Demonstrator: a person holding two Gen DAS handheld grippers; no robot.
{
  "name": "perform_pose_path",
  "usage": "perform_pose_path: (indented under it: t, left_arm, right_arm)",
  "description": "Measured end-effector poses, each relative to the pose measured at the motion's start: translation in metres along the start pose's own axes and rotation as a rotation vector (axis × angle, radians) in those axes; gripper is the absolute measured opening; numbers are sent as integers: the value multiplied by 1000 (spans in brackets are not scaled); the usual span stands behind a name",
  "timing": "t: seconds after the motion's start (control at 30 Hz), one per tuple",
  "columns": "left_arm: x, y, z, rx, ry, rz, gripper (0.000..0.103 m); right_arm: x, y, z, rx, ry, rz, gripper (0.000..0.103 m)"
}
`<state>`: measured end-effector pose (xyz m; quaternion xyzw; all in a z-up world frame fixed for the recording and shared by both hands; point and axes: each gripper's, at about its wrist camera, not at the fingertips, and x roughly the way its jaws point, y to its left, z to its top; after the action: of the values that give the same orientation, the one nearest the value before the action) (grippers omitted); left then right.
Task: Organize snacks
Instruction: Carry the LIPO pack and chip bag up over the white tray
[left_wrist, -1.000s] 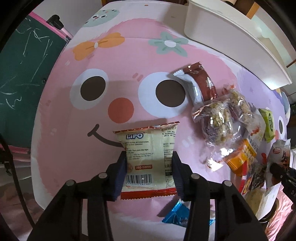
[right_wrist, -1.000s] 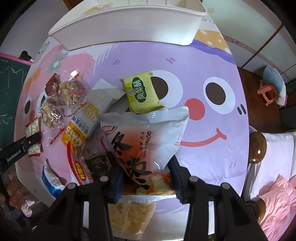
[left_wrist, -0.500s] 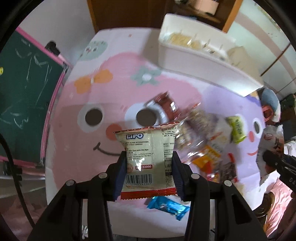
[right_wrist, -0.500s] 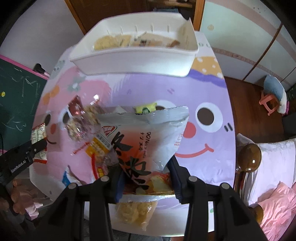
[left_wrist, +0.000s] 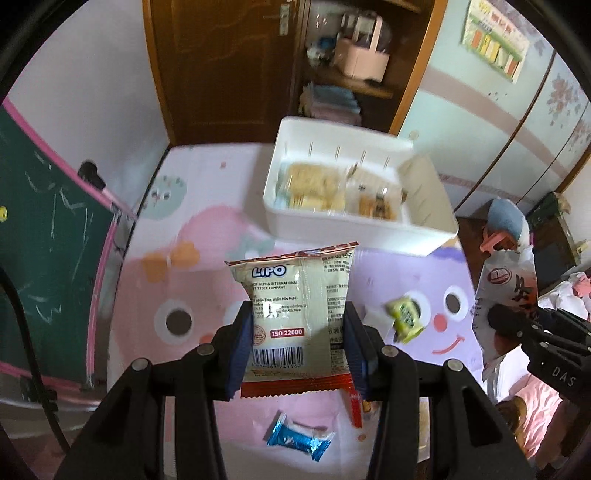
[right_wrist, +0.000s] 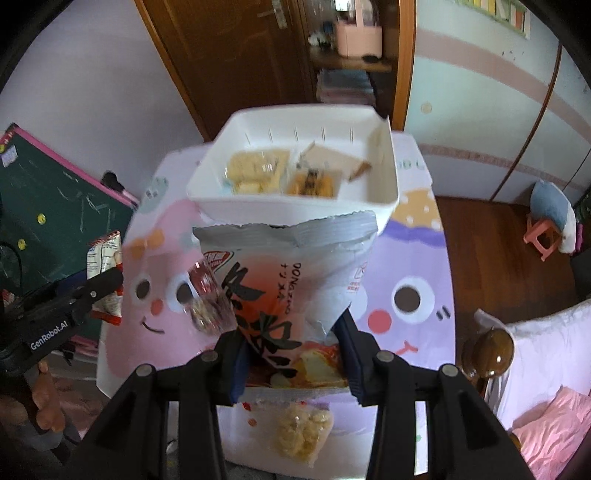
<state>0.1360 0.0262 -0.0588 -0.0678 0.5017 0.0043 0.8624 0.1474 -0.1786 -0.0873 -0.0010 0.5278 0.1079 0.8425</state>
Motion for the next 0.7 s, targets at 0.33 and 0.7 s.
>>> perform_pose_path:
  t: [0.33, 0.7]
  left_arm:
    - [-32, -8, 41, 56, -102, -13, 44]
    - [-73, -16, 113, 95, -274, -34, 44]
  right_arm:
    - [-40, 4, 40, 16, -117, 12, 43]
    - [-78, 1, 92, 46, -268, 18, 43]
